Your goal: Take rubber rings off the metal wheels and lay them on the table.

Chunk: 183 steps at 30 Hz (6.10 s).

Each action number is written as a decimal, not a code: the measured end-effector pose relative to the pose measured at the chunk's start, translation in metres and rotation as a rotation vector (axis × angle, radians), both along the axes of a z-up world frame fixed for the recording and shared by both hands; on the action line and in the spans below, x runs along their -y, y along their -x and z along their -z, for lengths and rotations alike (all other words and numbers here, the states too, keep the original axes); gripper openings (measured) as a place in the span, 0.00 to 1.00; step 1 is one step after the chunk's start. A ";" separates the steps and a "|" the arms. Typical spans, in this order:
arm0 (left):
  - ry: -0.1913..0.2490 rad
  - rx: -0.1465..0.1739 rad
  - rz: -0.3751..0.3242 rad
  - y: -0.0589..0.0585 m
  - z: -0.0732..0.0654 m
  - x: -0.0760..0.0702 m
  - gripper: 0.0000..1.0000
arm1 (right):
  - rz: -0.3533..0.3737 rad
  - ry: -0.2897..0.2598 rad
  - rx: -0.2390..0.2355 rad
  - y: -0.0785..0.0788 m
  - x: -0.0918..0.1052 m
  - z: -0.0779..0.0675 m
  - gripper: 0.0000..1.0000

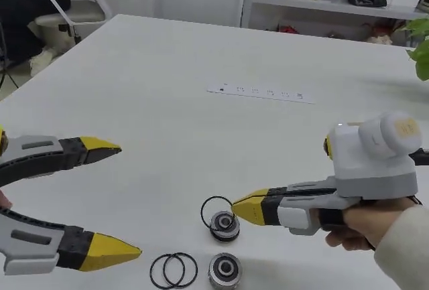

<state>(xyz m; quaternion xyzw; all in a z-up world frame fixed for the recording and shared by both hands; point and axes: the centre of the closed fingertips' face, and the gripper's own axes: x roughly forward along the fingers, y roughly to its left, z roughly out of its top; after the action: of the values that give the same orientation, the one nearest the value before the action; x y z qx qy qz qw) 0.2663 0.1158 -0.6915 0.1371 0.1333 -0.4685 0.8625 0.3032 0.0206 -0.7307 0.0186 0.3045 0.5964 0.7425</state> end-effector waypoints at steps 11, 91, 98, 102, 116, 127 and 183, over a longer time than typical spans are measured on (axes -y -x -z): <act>-0.006 -0.034 -0.040 0.015 0.012 -0.012 0.93 | -0.051 0.007 -0.007 0.016 -0.013 -0.001 0.00; 0.002 -0.113 -0.099 0.034 0.045 -0.022 0.98 | -0.150 0.147 -0.089 0.036 -0.041 0.066 0.00; -0.003 -0.112 -0.099 0.034 0.046 -0.021 0.97 | -0.150 0.162 -0.082 0.036 -0.039 0.068 0.00; -0.002 -0.111 -0.099 0.033 0.046 -0.022 0.97 | -0.154 0.176 -0.061 0.035 -0.038 0.069 0.02; -0.004 -0.110 -0.108 0.033 0.045 -0.023 0.96 | -0.173 0.188 -0.036 0.037 -0.039 0.070 0.04; -0.008 -0.109 -0.104 0.032 0.044 -0.023 0.96 | -0.164 0.183 -0.017 0.031 -0.036 0.066 0.06; -0.056 0.043 0.140 -0.048 -0.007 0.049 0.79 | -0.018 0.123 0.126 -0.027 0.021 0.052 0.18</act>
<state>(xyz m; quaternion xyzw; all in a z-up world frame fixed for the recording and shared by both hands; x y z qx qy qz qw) 0.3147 0.0668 -0.6845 0.1801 0.1180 -0.5209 0.8260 0.3302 -0.0001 -0.7828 -0.0673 0.2934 0.5830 0.7546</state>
